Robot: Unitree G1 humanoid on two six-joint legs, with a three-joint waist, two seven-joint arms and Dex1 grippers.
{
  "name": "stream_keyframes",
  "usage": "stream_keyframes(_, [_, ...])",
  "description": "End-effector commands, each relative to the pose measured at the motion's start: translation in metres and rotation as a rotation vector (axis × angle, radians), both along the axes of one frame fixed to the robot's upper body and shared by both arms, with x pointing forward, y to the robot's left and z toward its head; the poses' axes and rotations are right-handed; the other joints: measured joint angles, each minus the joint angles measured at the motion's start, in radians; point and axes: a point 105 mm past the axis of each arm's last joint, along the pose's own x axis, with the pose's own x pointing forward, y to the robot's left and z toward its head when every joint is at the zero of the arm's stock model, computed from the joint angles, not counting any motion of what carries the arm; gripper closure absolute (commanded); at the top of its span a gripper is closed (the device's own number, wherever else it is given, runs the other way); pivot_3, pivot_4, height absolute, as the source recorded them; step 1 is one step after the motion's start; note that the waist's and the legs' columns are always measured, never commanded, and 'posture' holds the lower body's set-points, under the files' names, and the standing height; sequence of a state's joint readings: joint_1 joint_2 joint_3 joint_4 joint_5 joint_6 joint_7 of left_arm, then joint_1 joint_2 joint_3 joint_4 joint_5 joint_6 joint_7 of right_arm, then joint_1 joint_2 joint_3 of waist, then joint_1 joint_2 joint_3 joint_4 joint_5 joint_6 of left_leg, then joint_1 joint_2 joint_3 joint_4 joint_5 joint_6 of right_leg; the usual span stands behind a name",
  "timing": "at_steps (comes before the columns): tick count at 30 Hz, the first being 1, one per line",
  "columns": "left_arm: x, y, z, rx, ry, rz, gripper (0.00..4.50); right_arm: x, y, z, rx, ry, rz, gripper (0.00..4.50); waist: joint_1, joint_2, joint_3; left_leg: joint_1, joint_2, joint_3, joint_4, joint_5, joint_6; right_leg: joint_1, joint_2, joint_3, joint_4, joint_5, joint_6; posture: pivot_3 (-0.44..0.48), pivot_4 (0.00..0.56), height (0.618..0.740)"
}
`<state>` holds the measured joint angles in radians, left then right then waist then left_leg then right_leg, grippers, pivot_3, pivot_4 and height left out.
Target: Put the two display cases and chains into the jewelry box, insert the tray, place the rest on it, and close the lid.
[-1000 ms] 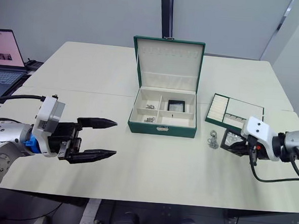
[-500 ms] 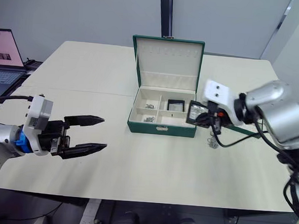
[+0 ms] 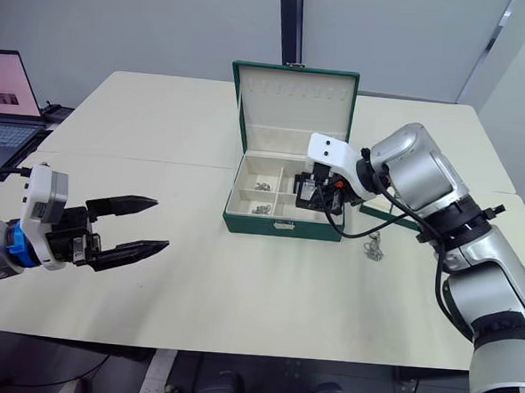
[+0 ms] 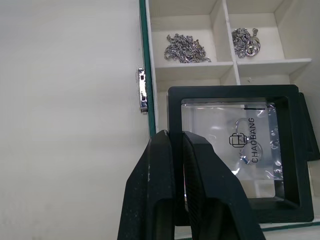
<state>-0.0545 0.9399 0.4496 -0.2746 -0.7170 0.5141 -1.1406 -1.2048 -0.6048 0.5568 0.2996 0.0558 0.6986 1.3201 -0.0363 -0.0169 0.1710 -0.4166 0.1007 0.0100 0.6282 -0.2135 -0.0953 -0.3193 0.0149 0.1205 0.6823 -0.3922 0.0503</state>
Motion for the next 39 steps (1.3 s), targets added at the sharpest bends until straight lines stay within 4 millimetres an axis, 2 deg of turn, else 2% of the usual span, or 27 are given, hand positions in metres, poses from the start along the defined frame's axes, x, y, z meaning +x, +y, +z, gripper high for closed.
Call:
stream_keyframes(1, [-0.005, 0.003, 0.014, 0.023, -0.063, 0.024, 0.0, 0.005, 0.01, 0.01, 0.0, -0.027, 0.025, 4.49, -0.003, 0.0, 0.0, 0.0, 0.0, 0.0, 0.0, 0.0, 0.0, 0.0, 0.0, 0.0, 0.0, 0.0, 0.0, 0.0, 0.15, 0.74])
stream_keyframes(13, [-0.012, 0.001, 0.022, 0.034, -0.08, 0.042, 0.0, 0.012, 0.026, -0.002, 0.001, 0.003, 0.067, 4.49, -0.008, 0.0, 0.0, 0.0, 0.0, -0.001, 0.0, 0.0, 0.0, 0.001, 0.0, -0.001, 0.001, 0.0, 0.0, 0.0, 0.15, 0.74])
stream_keyframes(25, [-0.011, -0.004, 0.025, 0.041, -0.075, 0.042, 0.0, 0.016, 0.027, -0.007, -0.005, 0.002, 0.073, 4.49, -0.013, 0.0, 0.0, 0.0, 0.0, 0.0, 0.0, 0.0, 0.0, 0.001, 0.0, -0.001, 0.001, 0.0, 0.0, 0.0, 0.15, 0.74])
stream_keyframes(27, [-0.011, -0.004, 0.024, 0.041, -0.072, 0.041, 0.0, 0.018, 0.027, -0.005, 0.002, -0.007, 0.063, 3.76, -0.014, 0.0, 0.0, 0.0, 0.0, 0.0, -0.001, 0.0, 0.0, 0.001, 0.0, -0.001, 0.001, 0.0, 0.0, 0.0, 0.15, 0.74])
stream_keyframes(32, [-0.011, -0.002, 0.023, 0.043, -0.07, 0.039, 0.0, 0.023, 0.026, 0.002, 0.021, -0.032, 0.044, 2.55, -0.016, 0.0, 0.0, 0.0, 0.0, 0.0, -0.001, 0.0, 0.0, 0.001, 0.0, 0.0, 0.001, 0.0, 0.0, 0.0, 0.15, 0.74])
stream_keyframes(36, [-0.009, -0.001, 0.022, 0.044, -0.071, 0.034, 0.0, 0.028, 0.026, 0.008, 0.035, -0.056, 0.028, 1.37, -0.018, 0.0, 0.0, 0.0, 0.0, 0.0, -0.001, 0.0, 0.0, 0.001, 0.0, -0.001, 0.001, 0.0, 0.0, 0.0, 0.15, 0.74])
stream_keyframes(39, [-0.008, -0.002, 0.023, 0.038, -0.073, 0.021, 0.0, 0.031, 0.024, 0.022, 0.067, -0.098, 0.006, 0.38, -0.018, 0.0, 0.0, 0.0, 0.0, 0.0, -0.001, 0.0, 0.0, 0.001, 0.0, 0.0, 0.0, 0.0, 0.0, 0.0, 0.15, 0.74])
